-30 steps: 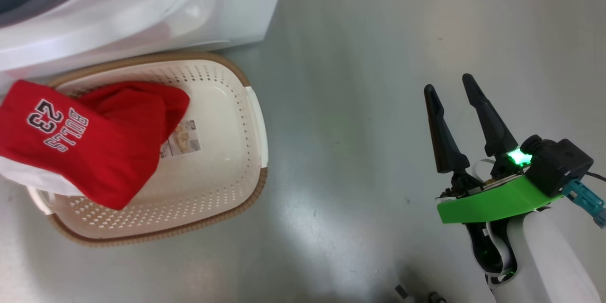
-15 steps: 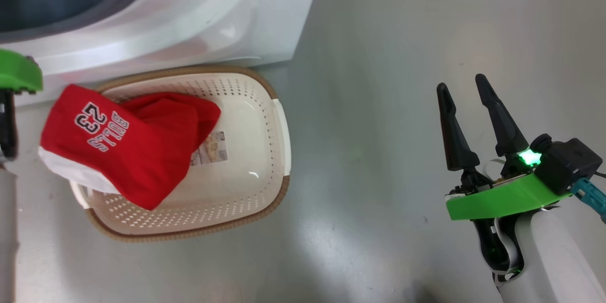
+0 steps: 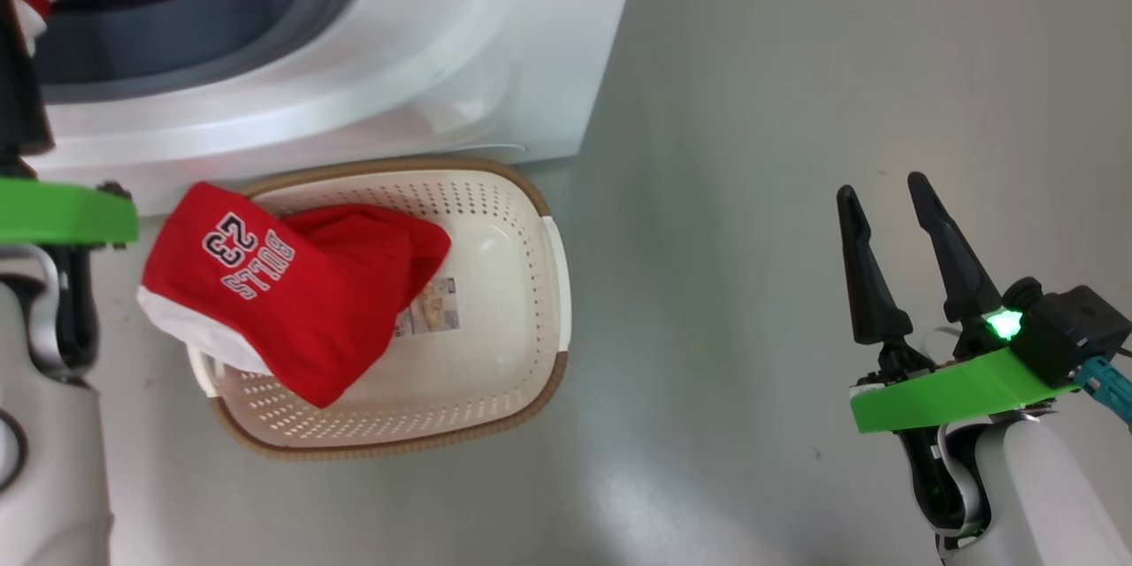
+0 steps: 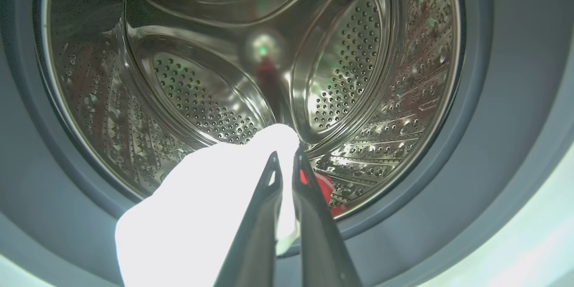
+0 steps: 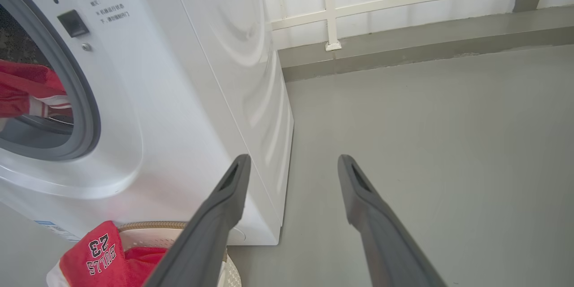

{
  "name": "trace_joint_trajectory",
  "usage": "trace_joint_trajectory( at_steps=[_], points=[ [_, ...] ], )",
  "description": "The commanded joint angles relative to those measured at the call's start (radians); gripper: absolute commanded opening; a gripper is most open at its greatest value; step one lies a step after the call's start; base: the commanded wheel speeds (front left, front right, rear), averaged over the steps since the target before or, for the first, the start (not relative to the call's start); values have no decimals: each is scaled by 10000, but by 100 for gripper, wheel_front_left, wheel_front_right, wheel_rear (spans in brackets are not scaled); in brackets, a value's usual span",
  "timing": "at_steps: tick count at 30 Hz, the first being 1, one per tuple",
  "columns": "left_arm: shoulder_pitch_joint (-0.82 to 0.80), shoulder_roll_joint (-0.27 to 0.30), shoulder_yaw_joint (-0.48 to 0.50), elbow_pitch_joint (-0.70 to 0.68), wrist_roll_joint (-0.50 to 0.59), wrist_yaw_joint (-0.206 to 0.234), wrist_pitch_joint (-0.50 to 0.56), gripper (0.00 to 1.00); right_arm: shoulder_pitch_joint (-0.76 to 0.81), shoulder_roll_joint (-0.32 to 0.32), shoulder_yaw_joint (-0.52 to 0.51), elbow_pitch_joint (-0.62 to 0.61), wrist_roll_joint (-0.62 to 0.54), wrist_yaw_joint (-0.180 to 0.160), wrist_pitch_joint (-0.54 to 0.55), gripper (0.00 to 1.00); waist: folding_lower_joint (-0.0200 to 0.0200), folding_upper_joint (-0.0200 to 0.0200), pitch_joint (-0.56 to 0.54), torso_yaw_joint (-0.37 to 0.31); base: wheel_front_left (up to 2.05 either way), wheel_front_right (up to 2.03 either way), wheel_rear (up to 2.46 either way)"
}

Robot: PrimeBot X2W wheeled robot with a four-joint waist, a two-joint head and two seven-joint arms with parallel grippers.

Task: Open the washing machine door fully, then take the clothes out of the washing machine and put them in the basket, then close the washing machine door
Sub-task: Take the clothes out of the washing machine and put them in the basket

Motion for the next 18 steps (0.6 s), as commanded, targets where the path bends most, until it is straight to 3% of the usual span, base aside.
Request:
trace_joint_trajectory(
  at_steps=[1, 18],
  points=[
    [340, 331, 334, -447, 124, -41, -38, 0, 249, -12, 127, -180, -69, 73, -63, 100, 0, -1, -205, 171, 0, 0, 0],
    [2728, -547, 327, -3109, -225, -79, -38, 0, 741, -12, 8, -29, -169, 73, -63, 100, 0, -1, -1046, 530, 0, 0, 0]
  ],
)
